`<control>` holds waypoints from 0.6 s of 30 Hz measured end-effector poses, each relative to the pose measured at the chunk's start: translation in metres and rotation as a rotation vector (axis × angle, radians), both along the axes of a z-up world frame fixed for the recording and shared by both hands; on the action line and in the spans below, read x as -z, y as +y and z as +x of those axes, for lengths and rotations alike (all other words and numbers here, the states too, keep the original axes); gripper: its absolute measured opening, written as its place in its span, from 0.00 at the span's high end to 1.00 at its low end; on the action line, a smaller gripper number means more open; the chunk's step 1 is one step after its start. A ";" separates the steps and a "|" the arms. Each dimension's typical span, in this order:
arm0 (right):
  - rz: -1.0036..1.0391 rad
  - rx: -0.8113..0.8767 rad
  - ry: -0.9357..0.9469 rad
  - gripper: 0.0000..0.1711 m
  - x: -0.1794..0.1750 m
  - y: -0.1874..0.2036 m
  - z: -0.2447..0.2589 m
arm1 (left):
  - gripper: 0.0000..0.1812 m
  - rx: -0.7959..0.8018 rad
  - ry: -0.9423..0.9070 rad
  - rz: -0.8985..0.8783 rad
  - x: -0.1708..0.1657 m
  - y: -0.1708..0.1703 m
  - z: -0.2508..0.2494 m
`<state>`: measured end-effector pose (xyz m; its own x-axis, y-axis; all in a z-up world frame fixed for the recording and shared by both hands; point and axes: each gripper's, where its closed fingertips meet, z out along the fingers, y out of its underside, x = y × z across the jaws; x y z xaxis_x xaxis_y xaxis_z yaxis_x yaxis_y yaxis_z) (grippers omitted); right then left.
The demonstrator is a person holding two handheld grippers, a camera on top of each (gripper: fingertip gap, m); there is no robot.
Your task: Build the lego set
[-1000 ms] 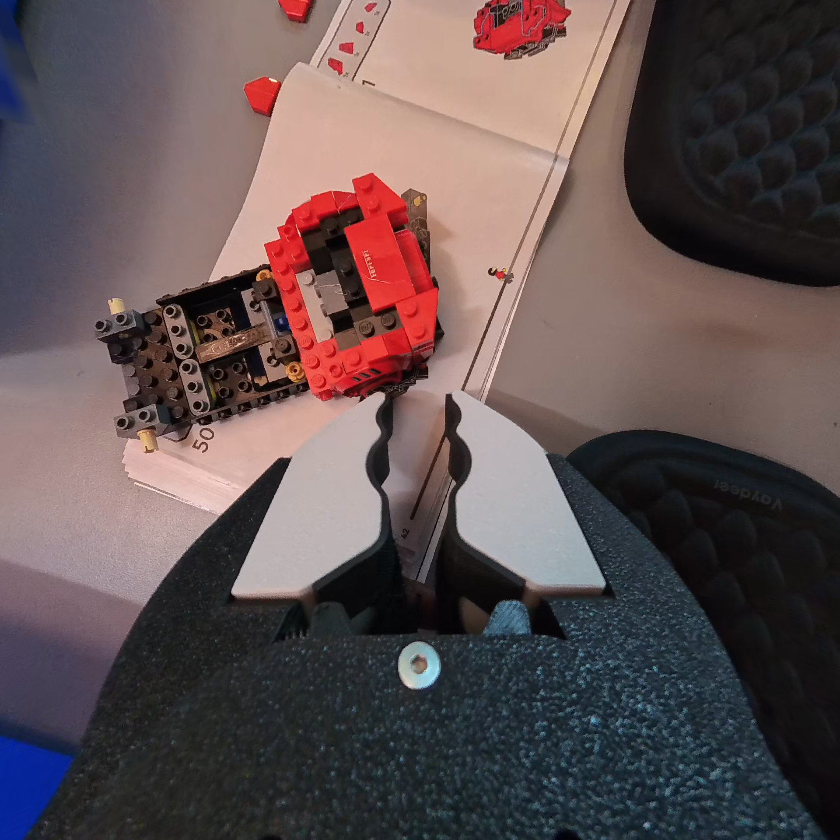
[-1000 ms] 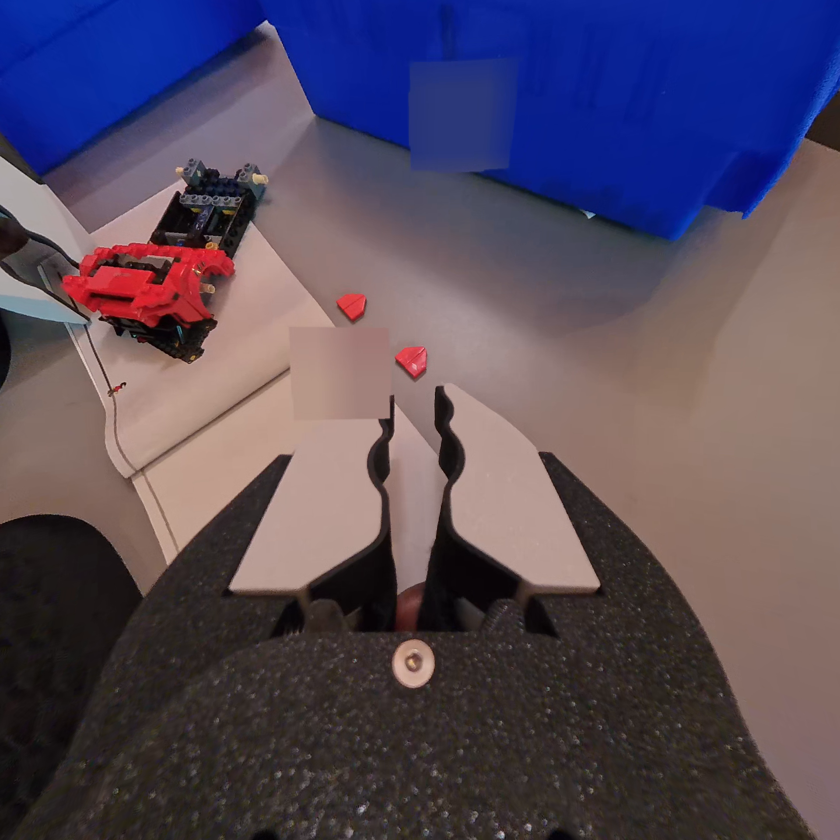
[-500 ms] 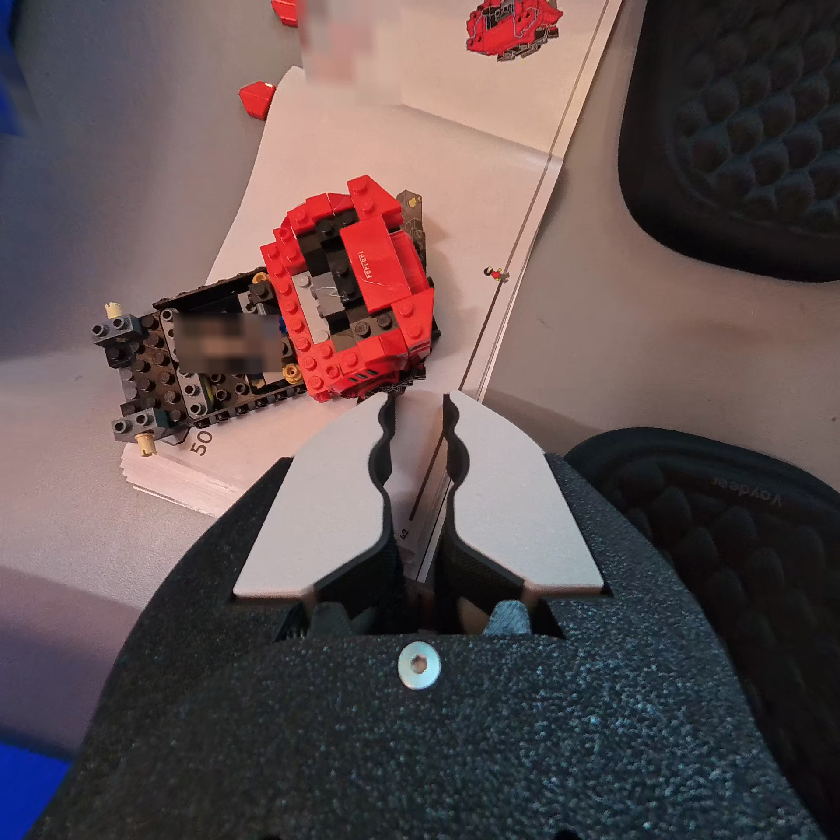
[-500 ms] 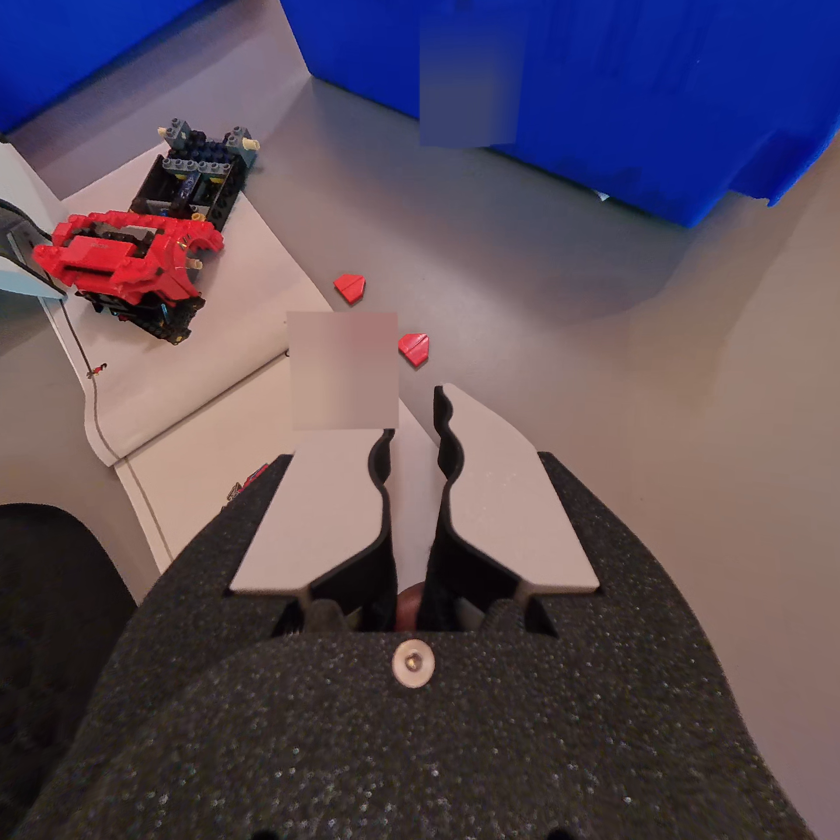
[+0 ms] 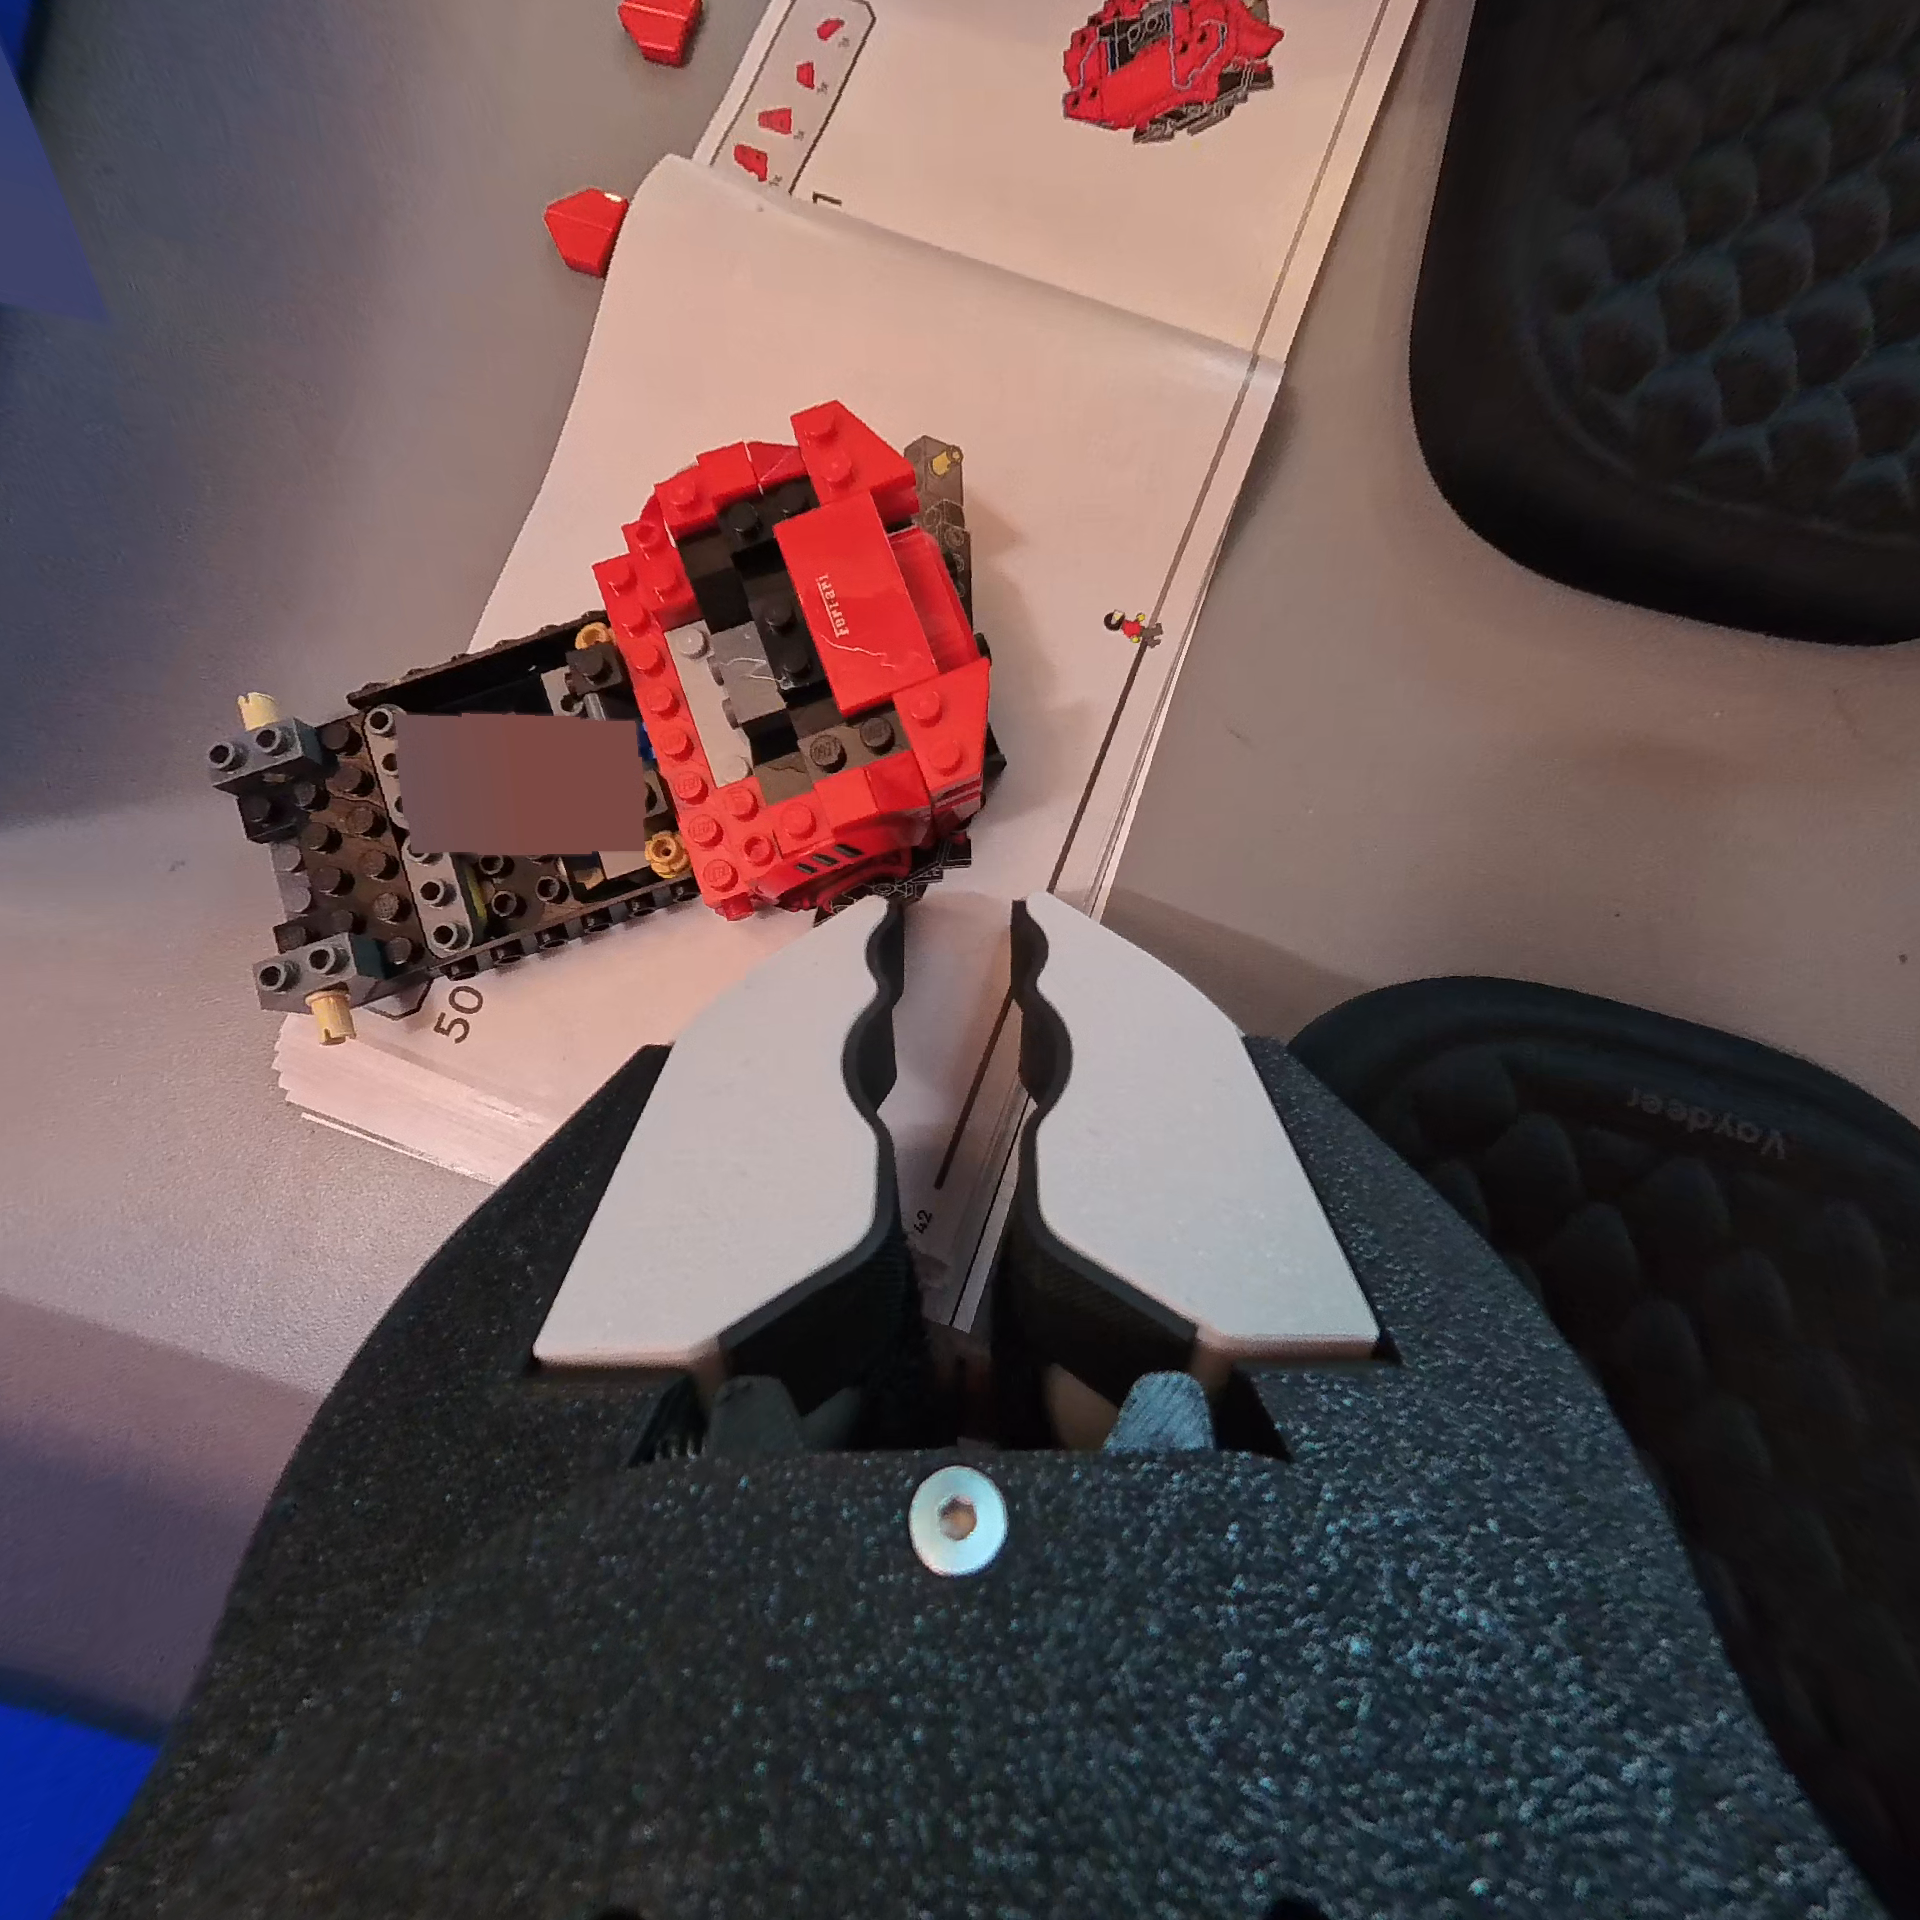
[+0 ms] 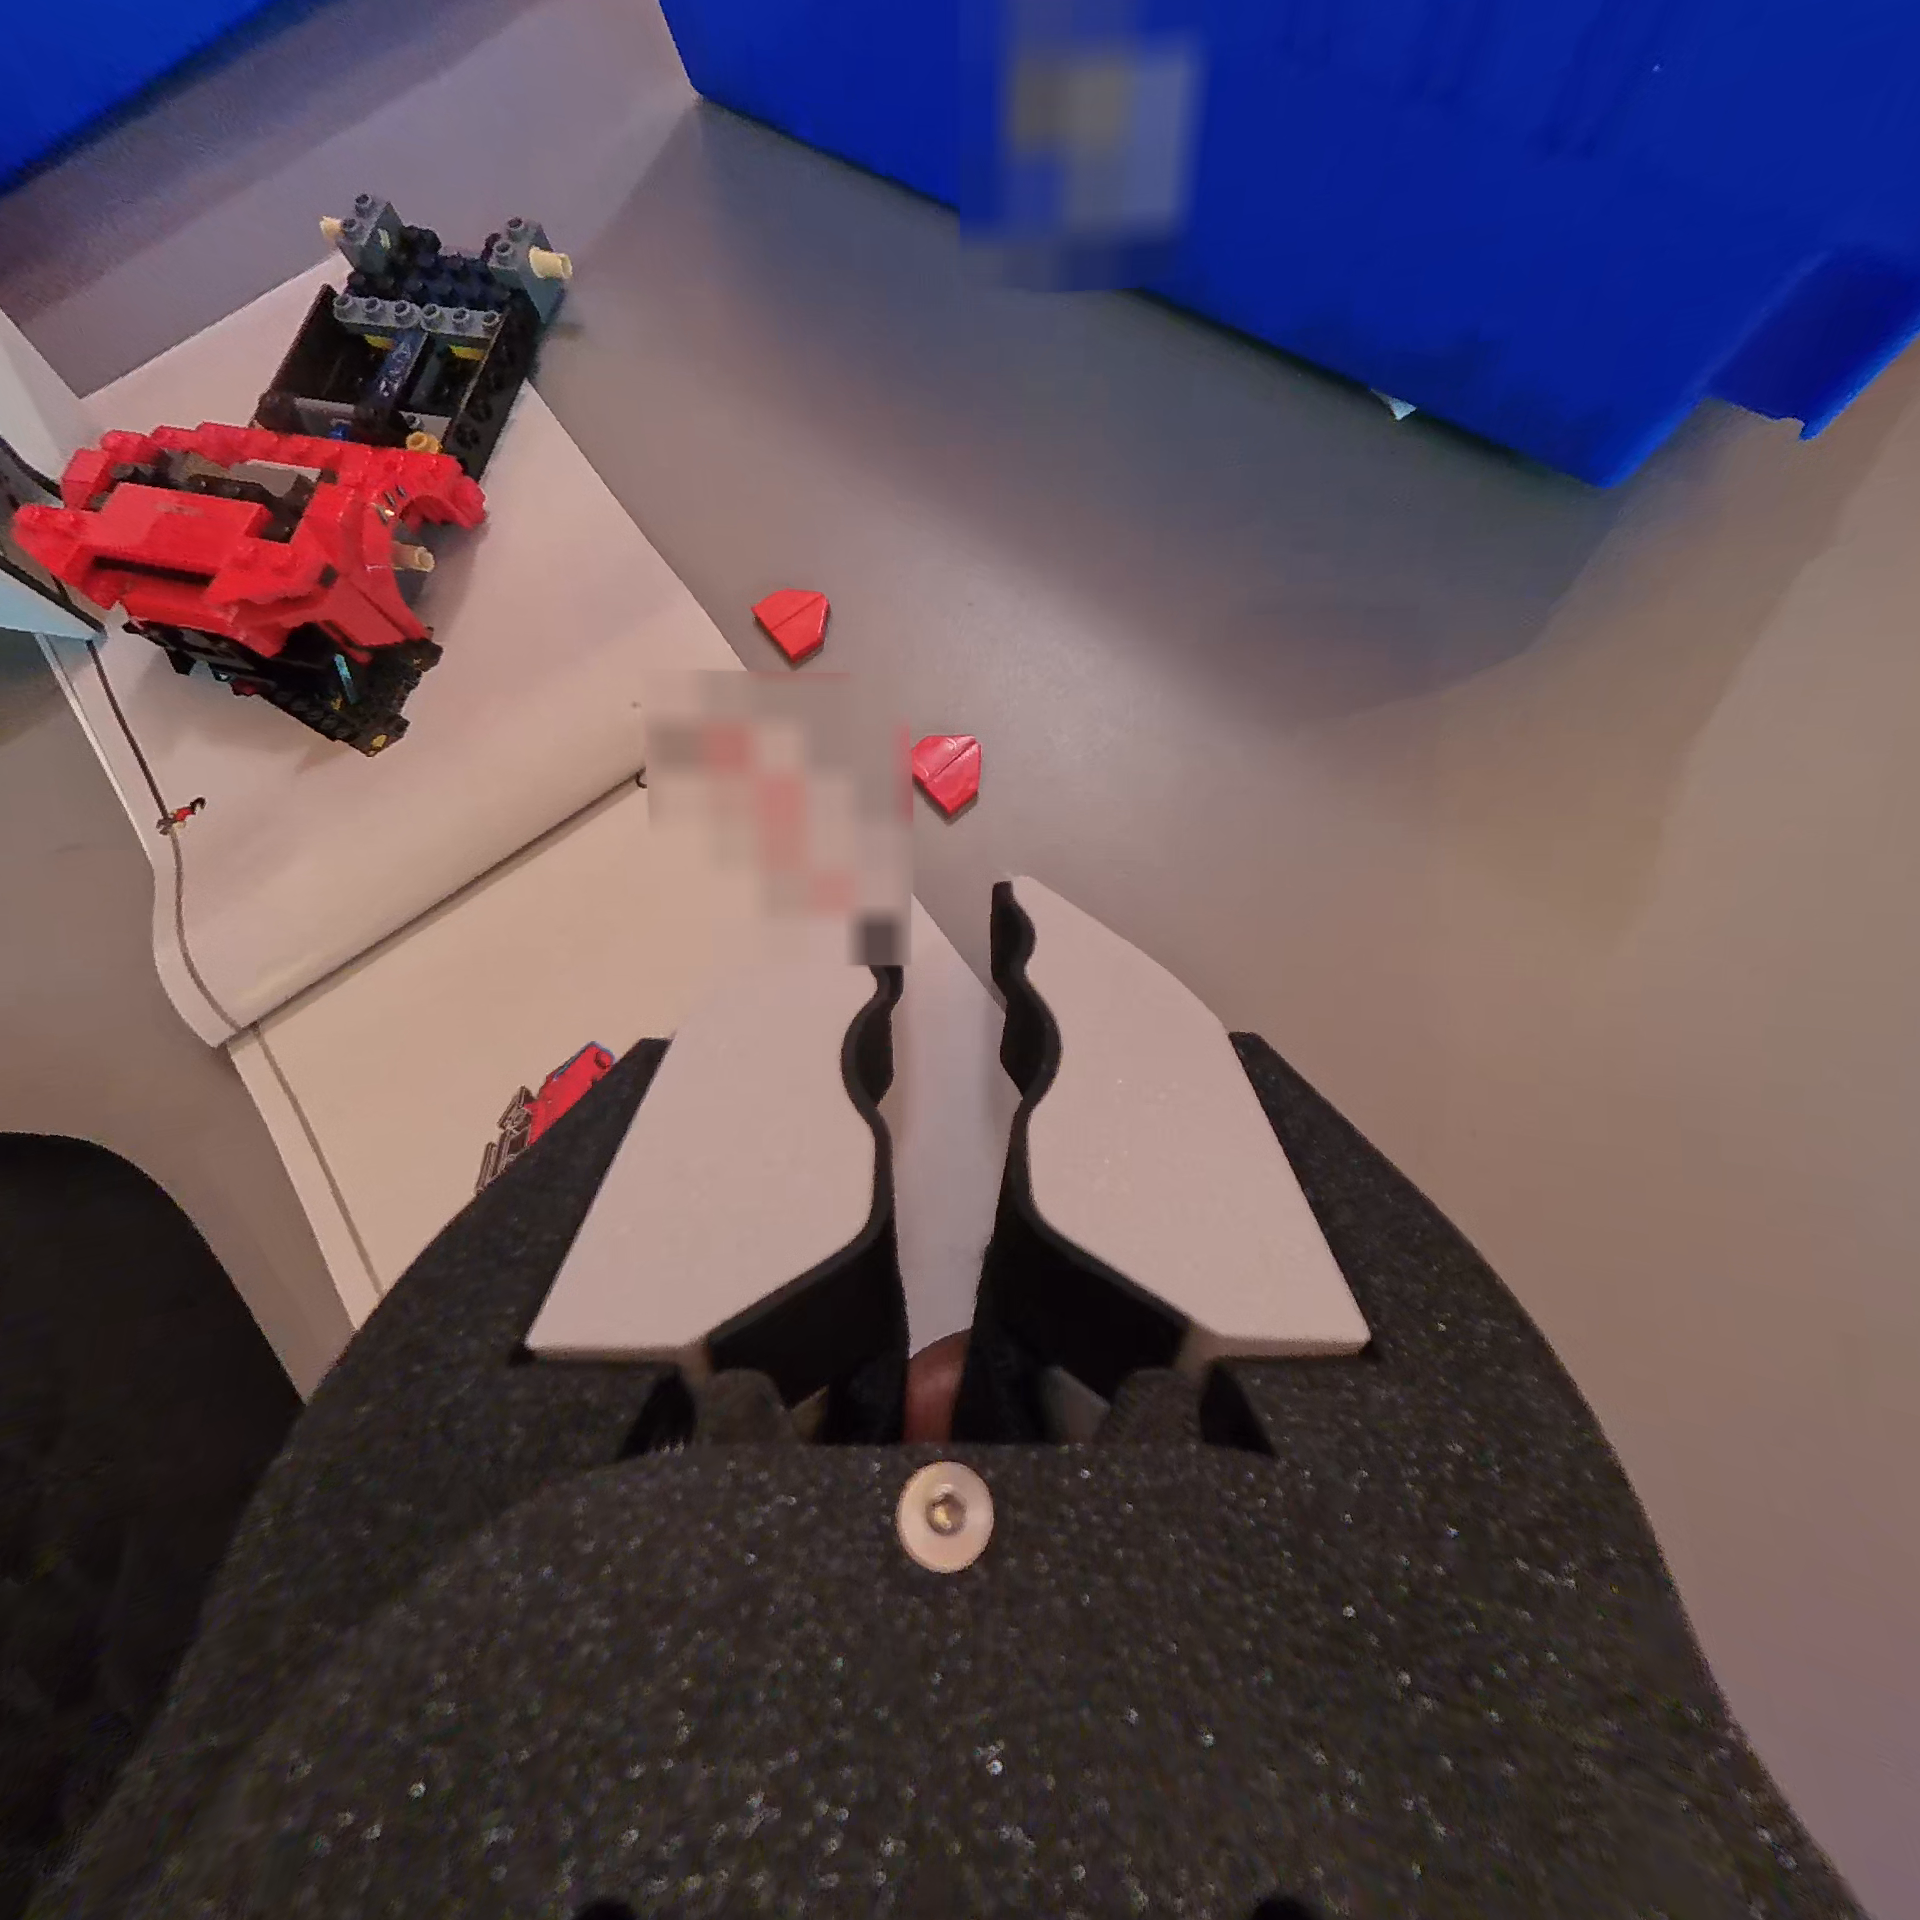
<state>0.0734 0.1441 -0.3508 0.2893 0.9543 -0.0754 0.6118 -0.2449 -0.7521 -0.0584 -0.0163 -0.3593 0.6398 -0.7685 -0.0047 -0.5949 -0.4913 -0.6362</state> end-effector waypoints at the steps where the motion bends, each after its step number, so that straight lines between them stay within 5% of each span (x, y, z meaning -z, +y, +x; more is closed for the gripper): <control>1: 0.000 0.002 0.001 0.91 0.000 0.000 0.000 | 0.90 0.000 0.000 0.000 0.000 0.000 0.000; 18: 0.007 0.003 -0.026 0.91 0.003 0.001 0.002 | 0.90 0.000 -0.005 0.001 0.000 0.000 0.000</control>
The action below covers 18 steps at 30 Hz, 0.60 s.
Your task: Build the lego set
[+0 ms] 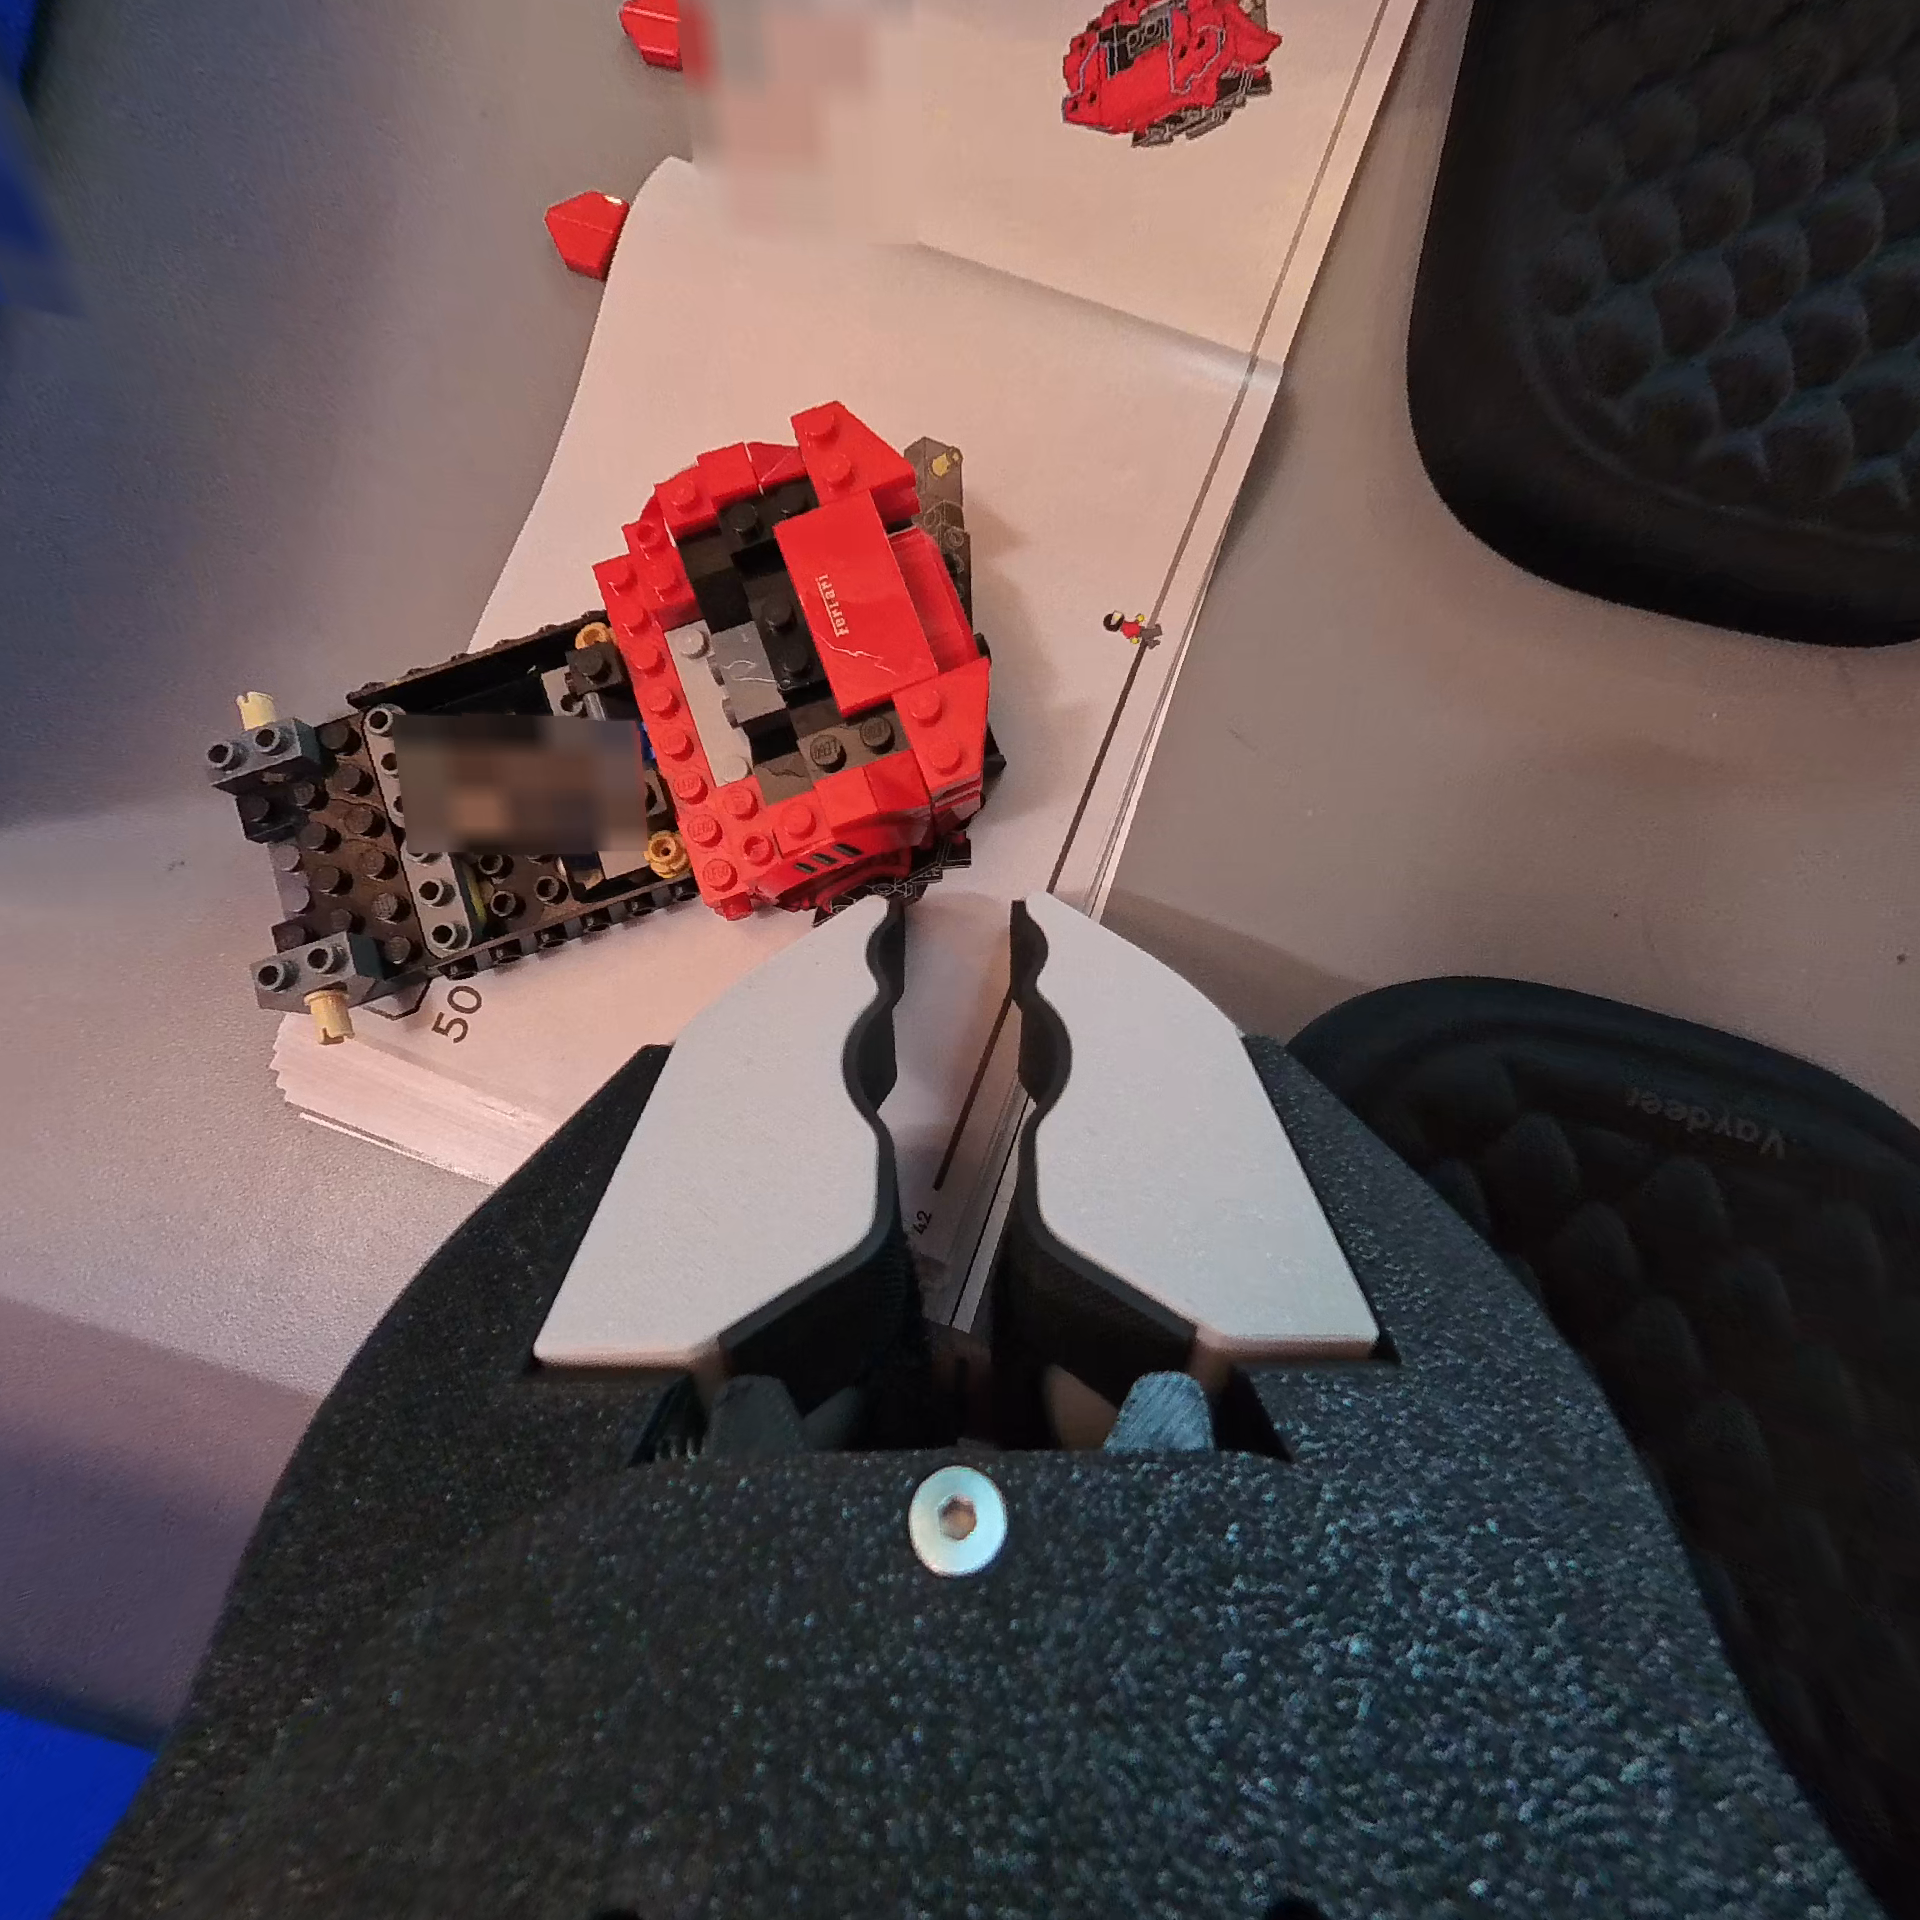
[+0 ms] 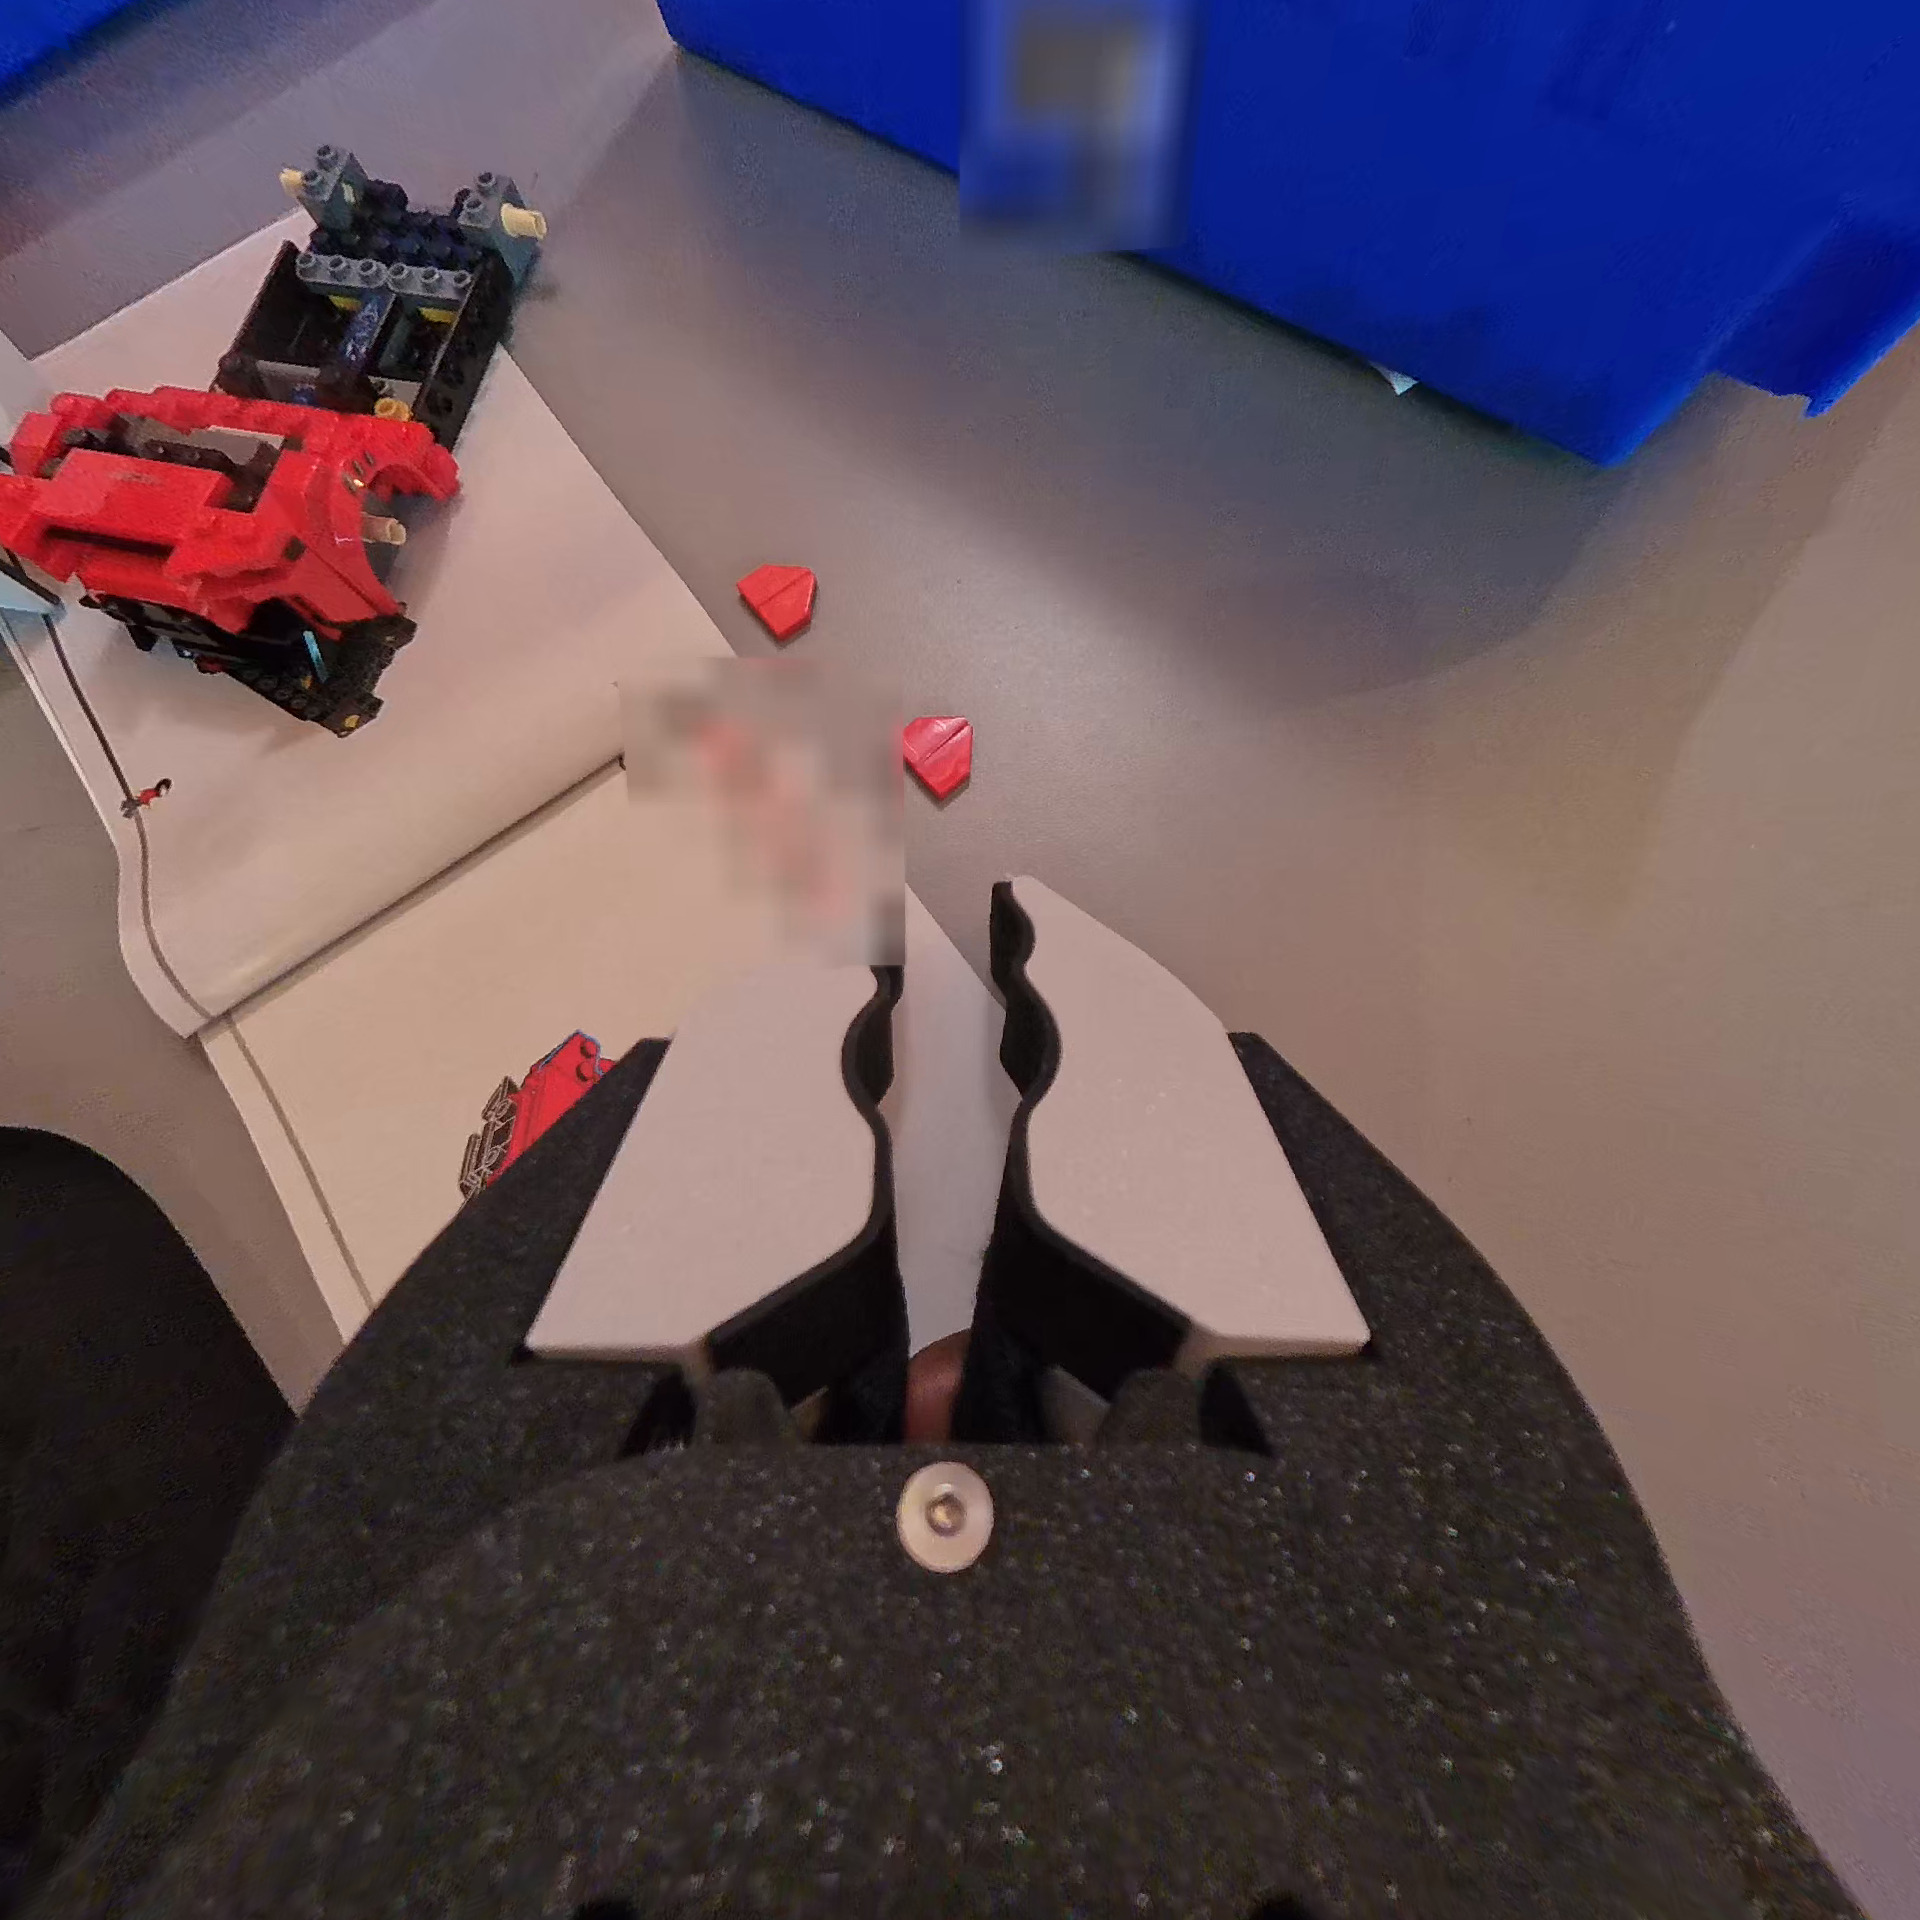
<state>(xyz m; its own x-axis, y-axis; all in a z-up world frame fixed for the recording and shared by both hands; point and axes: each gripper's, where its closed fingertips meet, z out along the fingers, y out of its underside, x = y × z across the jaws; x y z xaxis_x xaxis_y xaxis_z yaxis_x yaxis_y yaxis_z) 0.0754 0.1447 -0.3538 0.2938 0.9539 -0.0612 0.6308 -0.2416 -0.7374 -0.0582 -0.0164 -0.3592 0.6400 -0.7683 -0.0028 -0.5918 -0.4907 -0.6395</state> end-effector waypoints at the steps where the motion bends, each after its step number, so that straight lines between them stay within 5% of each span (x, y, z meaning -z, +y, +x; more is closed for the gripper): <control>1: 0.001 -0.001 -0.003 0.91 0.000 0.000 0.000 | 0.90 0.000 -0.001 0.000 0.000 0.000 0.000; 18: 0.044 -0.033 0.012 0.90 0.004 0.005 -0.019 | 0.90 0.001 -0.005 0.000 0.000 0.000 0.000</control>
